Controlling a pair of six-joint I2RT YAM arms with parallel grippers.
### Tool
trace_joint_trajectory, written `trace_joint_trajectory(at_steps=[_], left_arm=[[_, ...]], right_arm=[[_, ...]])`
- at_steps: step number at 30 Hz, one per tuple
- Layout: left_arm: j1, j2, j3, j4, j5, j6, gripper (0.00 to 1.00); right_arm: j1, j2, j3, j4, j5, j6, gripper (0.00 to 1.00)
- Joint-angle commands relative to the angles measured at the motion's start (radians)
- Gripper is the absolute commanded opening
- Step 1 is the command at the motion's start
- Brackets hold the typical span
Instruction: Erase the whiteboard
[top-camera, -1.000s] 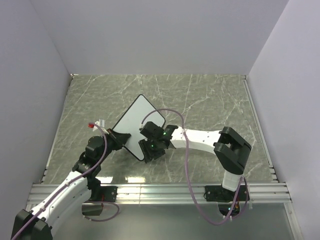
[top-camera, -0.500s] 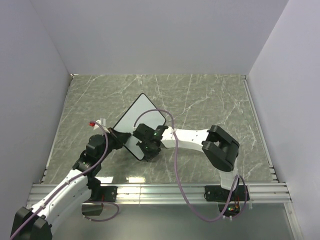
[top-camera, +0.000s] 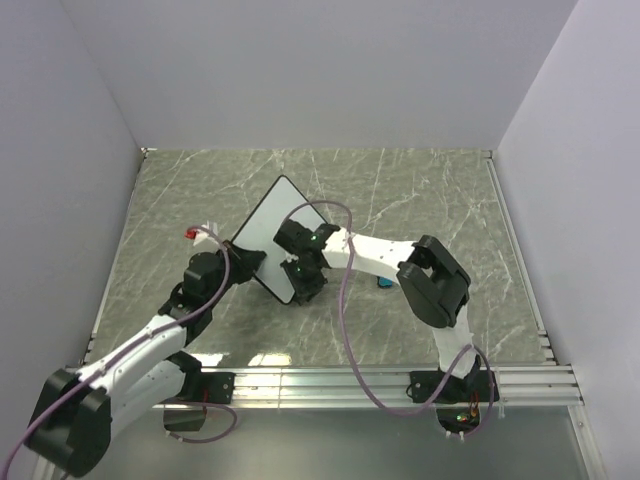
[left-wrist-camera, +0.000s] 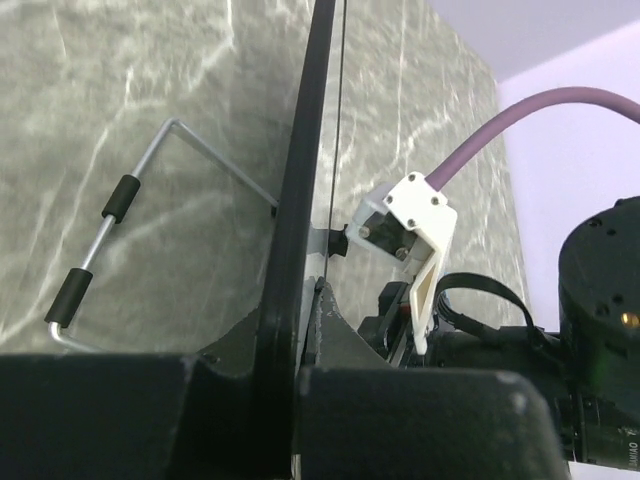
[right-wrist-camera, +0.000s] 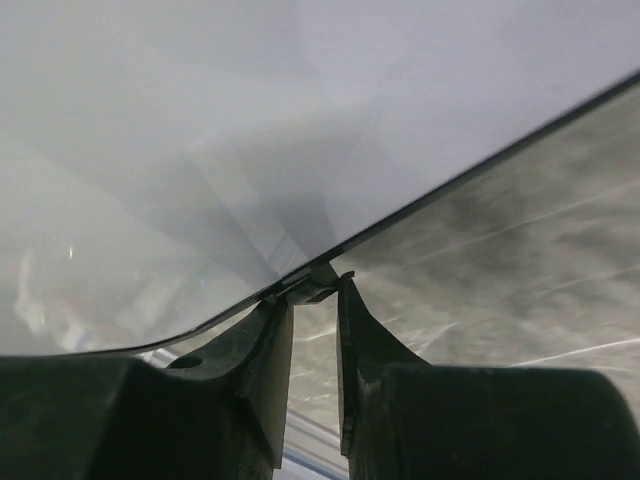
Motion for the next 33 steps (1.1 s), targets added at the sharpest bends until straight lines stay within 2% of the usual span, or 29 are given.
trace_joint_trajectory(at_steps=[1, 5, 9, 15, 21, 26, 27, 28, 33], left_arm=[[-0.025, 0.105, 0.014, -0.150, -0.010, 0.031, 0.00], [-0.026, 0.236, 0.066, -0.094, -0.018, 0.085, 0.00], [-0.040, 0.283, 0.102, -0.087, -0.036, 0.112, 0.00], [-0.055, 0.226, 0.099, -0.114, -0.064, 0.131, 0.00], [-0.078, 0.188, 0.097, -0.149, -0.085, 0.120, 0.00], [-0.126, 0.177, 0.094, -0.195, -0.171, 0.068, 0.01], [-0.134, 0.178, 0.093, -0.200, -0.181, 0.060, 0.02], [-0.140, 0.177, 0.091, -0.203, -0.188, 0.053, 0.09], [-0.198, 0.183, 0.076, -0.202, -0.240, 0.014, 0.15]], right_arm=[[-0.171, 0.090, 0.074, 0.132, 0.289, 0.079, 0.00], [-0.216, 0.138, 0.168, 0.098, 0.312, 0.062, 0.00], [-0.260, 0.179, 0.248, 0.066, 0.319, 0.059, 0.00], [-0.277, 0.193, 0.298, 0.053, 0.301, 0.073, 0.00], [-0.277, 0.166, 0.251, 0.084, 0.263, 0.101, 0.00], [-0.276, 0.144, 0.211, 0.110, 0.247, 0.114, 0.00], [-0.277, 0.143, 0.208, 0.112, 0.247, 0.116, 0.00], [-0.276, 0.140, 0.206, 0.110, 0.246, 0.116, 0.00], [-0.280, 0.126, 0.200, 0.101, 0.275, 0.105, 0.00]])
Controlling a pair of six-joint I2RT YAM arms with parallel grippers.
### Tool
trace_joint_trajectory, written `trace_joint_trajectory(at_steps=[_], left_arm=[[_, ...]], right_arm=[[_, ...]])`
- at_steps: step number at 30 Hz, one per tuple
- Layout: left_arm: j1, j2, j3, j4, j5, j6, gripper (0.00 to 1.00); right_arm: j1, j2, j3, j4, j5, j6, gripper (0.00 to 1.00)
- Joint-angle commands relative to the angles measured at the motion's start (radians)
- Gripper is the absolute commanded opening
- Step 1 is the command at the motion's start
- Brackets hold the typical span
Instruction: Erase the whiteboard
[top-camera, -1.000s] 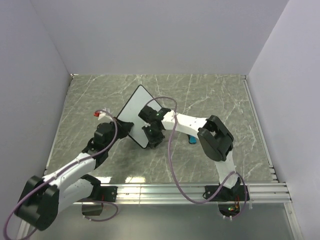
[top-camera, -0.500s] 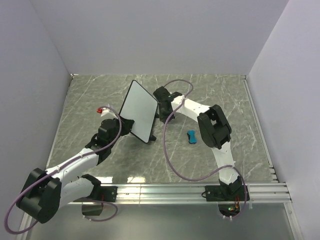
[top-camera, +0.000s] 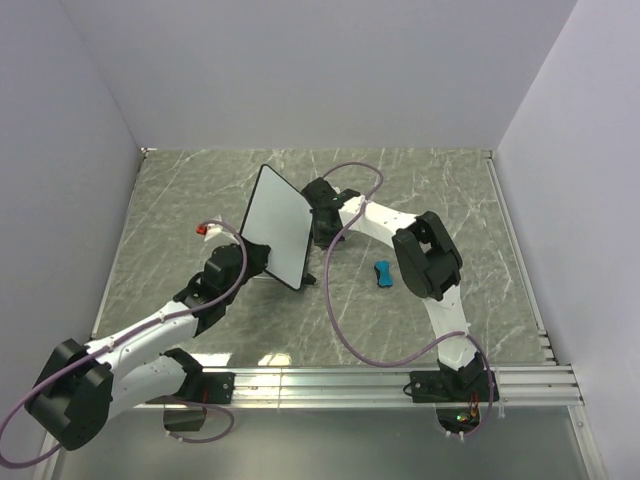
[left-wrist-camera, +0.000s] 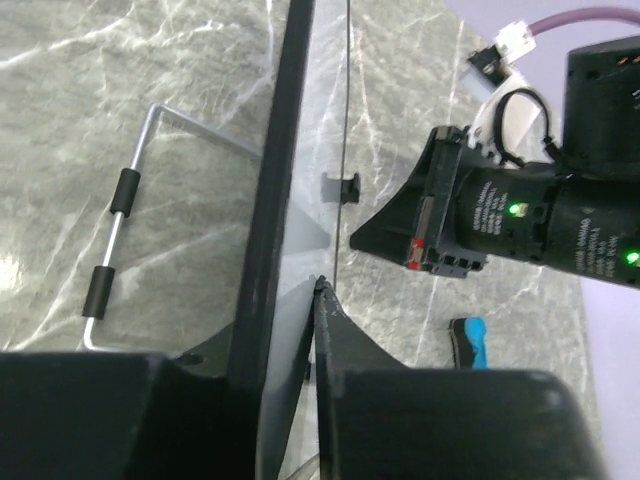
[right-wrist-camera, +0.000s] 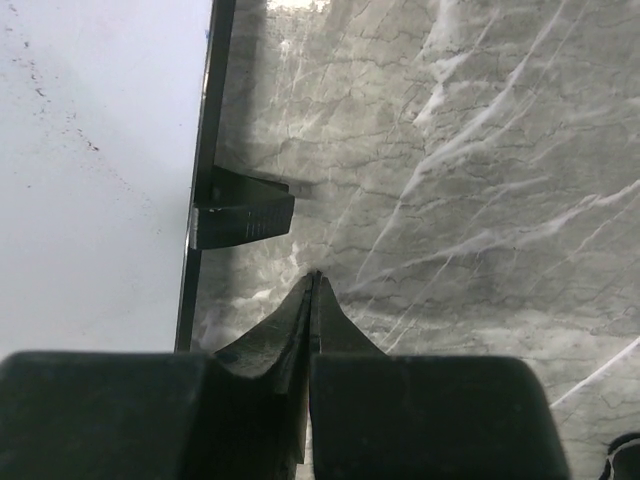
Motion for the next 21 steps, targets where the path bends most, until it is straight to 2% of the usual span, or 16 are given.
trace_joint_trajectory(at_steps=[1, 4, 6, 9, 10, 17, 21], left_arm=[[-0.066, 0.020, -0.040, -0.204, 0.036, 0.013, 0.18], [-0.109, 0.026, -0.039, -0.210, 0.001, -0.006, 0.21], [-0.149, 0.035, -0.031, -0.225, -0.036, -0.019, 0.20], [-0.210, 0.053, -0.005, -0.248, -0.077, -0.039, 0.03], [-0.224, 0.061, 0.001, -0.259, -0.099, -0.047, 0.00], [-0.350, 0.107, 0.082, -0.319, -0.195, -0.076, 0.00], [-0.370, 0.101, 0.110, -0.340, -0.214, -0.081, 0.00]], right_arm=[[-0.003, -0.069, -0.017, 0.009, 0.042, 0.001, 0.00], [-0.018, -0.089, -0.037, 0.009, 0.054, -0.004, 0.00], [-0.029, -0.106, -0.055, 0.012, 0.065, 0.001, 0.00], [-0.046, -0.123, -0.094, 0.023, 0.062, 0.009, 0.00], [-0.046, -0.131, -0.109, 0.031, 0.060, 0.010, 0.00], [-0.047, -0.142, -0.158, 0.052, 0.052, 0.024, 0.00], [-0.046, -0.137, -0.157, 0.052, 0.048, 0.023, 0.00]])
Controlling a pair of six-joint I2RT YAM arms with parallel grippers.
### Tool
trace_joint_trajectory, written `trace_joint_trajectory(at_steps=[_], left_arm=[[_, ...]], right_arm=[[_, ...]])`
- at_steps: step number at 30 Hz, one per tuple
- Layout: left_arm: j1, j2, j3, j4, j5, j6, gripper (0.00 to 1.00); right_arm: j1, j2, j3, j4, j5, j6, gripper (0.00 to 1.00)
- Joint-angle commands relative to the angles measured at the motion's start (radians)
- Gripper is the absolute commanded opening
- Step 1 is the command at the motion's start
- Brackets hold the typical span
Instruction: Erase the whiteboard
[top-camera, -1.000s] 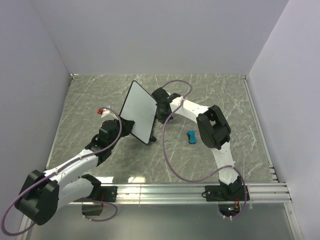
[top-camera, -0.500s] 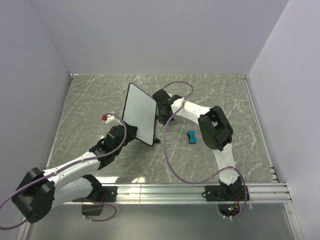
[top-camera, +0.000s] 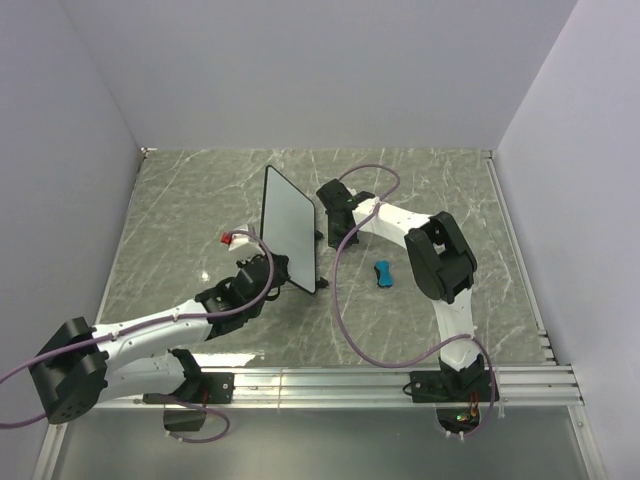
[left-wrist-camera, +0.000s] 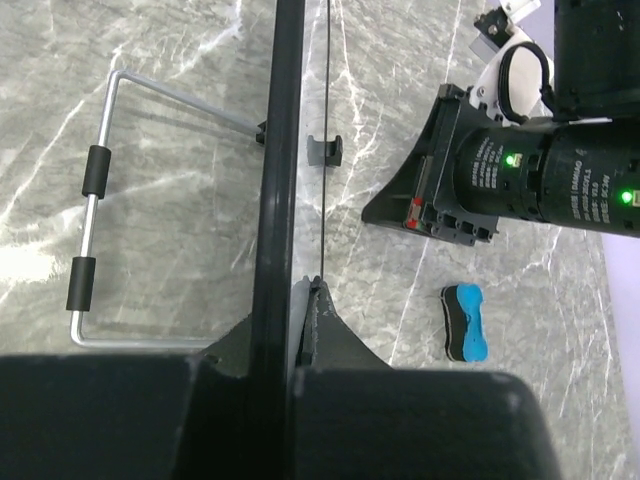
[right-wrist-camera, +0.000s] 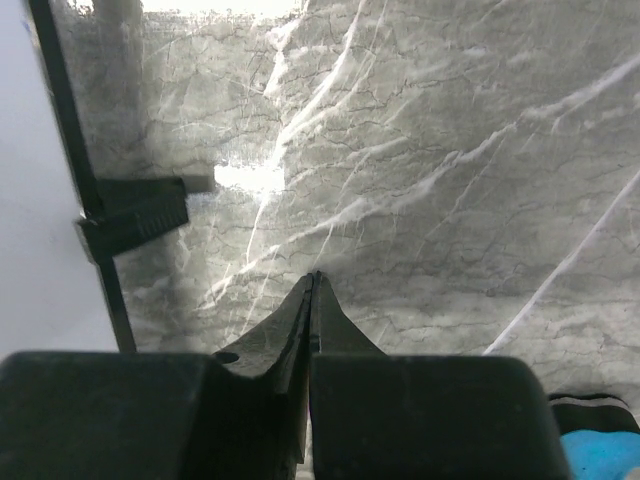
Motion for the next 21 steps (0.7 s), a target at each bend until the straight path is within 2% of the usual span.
trace_joint_trajectory(at_steps=[1, 4, 9, 17, 20, 21], left_arm=[[-0.050, 0.024, 0.010, -0.210, 0.116, 0.009, 0.00], [-0.049, 0.027, 0.043, -0.230, 0.116, 0.011, 0.02], [-0.053, 0.035, 0.050, -0.244, 0.119, -0.002, 0.28], [-0.061, 0.019, 0.034, -0.259, 0.121, -0.023, 0.35], [-0.069, 0.019, 0.039, -0.267, 0.116, -0.023, 0.41], [-0.069, 0.021, 0.042, -0.270, 0.114, -0.023, 0.46]], right_arm=[[0.000, -0.045, -0.009, 0.015, 0.015, 0.010, 0.00], [0.000, -0.045, -0.006, 0.015, 0.014, 0.009, 0.00], [0.000, -0.045, -0.009, 0.016, 0.011, 0.015, 0.00], [0.000, -0.045, -0.018, 0.024, 0.008, 0.021, 0.00], [0.000, -0.045, -0.023, 0.026, 0.003, 0.026, 0.00], [0.002, -0.045, -0.026, 0.029, 0.000, 0.027, 0.00]])
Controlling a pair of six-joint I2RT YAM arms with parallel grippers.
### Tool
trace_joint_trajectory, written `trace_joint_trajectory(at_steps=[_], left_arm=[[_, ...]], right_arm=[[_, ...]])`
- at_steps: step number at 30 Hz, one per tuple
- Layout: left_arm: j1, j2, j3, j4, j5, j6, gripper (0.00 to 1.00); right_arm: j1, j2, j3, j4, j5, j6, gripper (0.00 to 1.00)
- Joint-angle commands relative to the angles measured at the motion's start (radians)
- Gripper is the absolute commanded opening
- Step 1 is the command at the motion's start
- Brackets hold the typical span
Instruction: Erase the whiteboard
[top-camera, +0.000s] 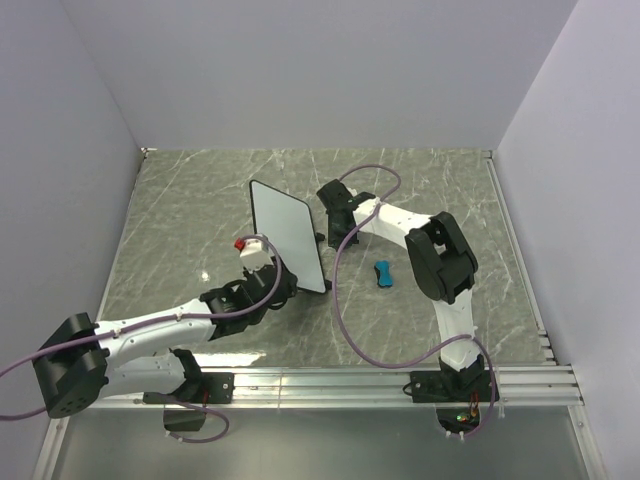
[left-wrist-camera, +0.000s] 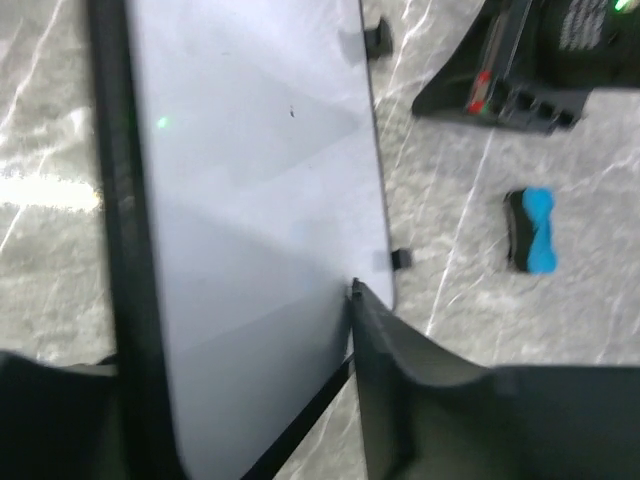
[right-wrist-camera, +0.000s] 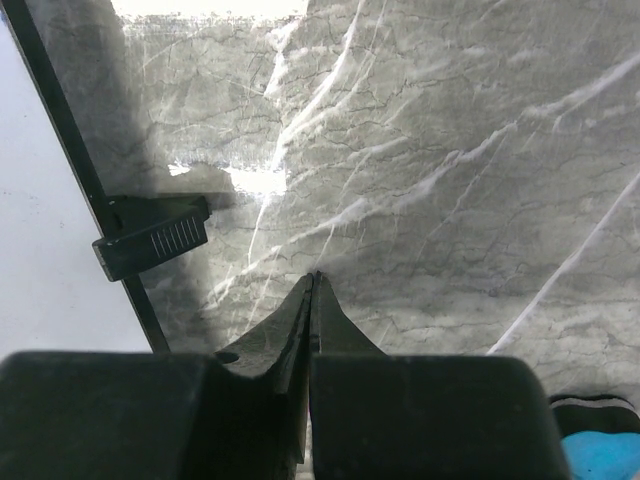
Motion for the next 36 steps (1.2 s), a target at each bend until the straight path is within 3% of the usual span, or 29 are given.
trace_joint_trajectory(at_steps=[1, 24, 36], left_arm=[[-0.021, 0.003, 0.007, -0.061, 0.042, 0.012, 0.48], [-0.062, -0.036, 0.099, -0.141, -0.007, 0.081, 0.83], [-0.064, -0.070, 0.105, -0.169, -0.010, 0.078, 0.90]], right_arm=[[0.002, -0.040, -0.020, 0.018, 0.001, 0.018, 0.00], [0.002, -0.027, -0.005, 0.019, 0.004, 0.035, 0.00], [0.000, -0.016, 0.021, 0.005, 0.007, 0.035, 0.00]])
